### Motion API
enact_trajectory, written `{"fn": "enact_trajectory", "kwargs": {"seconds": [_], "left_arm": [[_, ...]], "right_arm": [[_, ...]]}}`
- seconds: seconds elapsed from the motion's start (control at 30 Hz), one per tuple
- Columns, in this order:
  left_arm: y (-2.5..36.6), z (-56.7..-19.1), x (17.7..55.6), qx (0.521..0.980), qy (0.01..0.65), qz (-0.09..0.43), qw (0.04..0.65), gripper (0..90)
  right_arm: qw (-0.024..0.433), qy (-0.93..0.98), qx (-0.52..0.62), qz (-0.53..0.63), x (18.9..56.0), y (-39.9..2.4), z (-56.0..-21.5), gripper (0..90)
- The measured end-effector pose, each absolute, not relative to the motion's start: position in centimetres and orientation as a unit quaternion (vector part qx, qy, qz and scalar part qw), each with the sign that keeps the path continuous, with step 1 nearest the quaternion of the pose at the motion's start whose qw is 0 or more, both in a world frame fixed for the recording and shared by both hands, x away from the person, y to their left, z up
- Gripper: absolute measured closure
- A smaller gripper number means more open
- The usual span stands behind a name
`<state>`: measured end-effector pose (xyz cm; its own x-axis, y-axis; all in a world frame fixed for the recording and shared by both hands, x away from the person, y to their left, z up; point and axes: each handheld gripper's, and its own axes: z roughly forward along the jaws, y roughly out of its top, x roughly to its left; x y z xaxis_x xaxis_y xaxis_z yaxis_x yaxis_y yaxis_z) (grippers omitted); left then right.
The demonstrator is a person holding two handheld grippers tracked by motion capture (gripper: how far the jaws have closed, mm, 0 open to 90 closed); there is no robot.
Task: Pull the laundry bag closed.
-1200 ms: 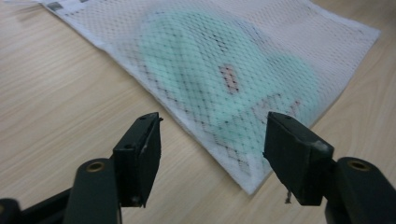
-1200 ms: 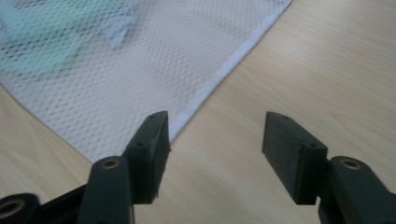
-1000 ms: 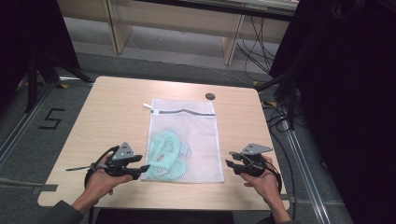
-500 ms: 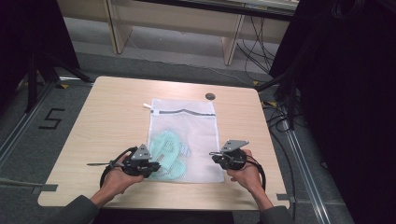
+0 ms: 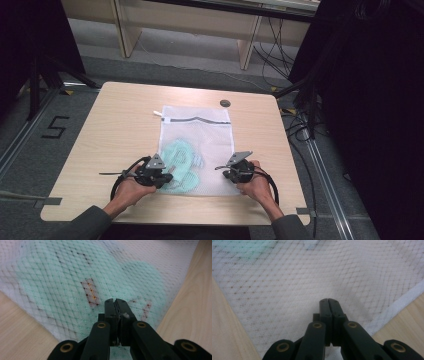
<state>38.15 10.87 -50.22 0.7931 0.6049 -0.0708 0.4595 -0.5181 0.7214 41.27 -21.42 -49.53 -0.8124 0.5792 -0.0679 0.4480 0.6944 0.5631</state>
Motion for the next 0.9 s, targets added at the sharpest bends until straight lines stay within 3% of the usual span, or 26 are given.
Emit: {"fn": "enact_trajectory", "kwargs": {"seconds": [0.33,0.9], "left_arm": [[11.2,-50.6,39.2,0.873,0.314,0.105,0.358,89.1],[12.0,-50.7,42.2,0.873,0.325,0.128,0.341,89.3]], "right_arm": [[0.126,0.923,0.260,0.255,40.8,-21.3,-49.3,90.0],[0.095,0.934,0.230,0.257,39.3,-19.4,-49.2,90.0]]}}
